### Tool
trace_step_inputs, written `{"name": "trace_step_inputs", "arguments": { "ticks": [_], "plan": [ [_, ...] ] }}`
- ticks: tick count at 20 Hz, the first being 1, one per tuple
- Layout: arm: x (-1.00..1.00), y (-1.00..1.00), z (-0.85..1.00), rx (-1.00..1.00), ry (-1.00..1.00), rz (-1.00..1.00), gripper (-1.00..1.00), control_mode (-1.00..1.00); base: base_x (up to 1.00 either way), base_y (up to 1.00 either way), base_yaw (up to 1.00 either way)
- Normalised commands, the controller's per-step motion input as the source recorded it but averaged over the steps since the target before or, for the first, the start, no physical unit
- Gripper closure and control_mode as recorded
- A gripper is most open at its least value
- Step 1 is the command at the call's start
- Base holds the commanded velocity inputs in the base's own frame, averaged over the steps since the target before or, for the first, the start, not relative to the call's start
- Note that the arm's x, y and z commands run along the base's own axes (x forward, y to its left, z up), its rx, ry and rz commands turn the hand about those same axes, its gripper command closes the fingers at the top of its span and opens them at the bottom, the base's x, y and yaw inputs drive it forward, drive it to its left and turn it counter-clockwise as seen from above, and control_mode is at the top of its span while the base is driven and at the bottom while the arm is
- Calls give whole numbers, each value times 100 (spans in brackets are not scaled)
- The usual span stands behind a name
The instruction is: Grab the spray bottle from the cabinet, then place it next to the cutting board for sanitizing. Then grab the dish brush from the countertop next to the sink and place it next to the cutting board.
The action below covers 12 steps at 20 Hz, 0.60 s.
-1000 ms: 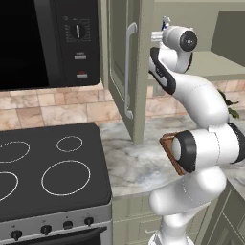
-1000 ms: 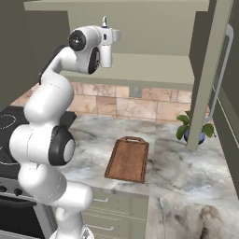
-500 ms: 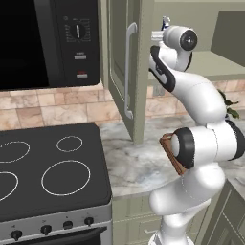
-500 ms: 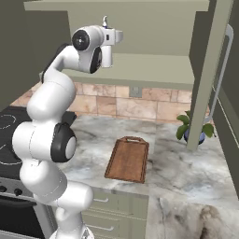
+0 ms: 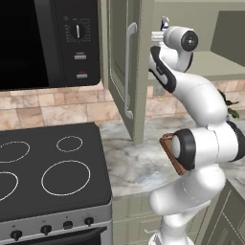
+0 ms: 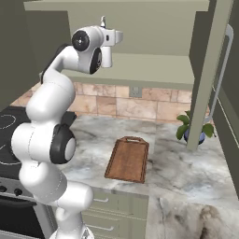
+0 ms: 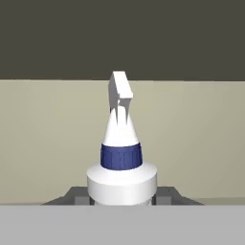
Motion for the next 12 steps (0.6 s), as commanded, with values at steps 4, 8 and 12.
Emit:
{"name": "trace_step_inputs", "arguments": {
  "ticks": [4,8,12],
  "plan": [
    [-15,0,-3,0,-2,0,100,-100,0,0,0],
    [-16,0,0,0,-1,0,100,-100,0,0,0],
    [-28,0,0,1,-4,0,100,-100,0,0,0]
  ]
}}
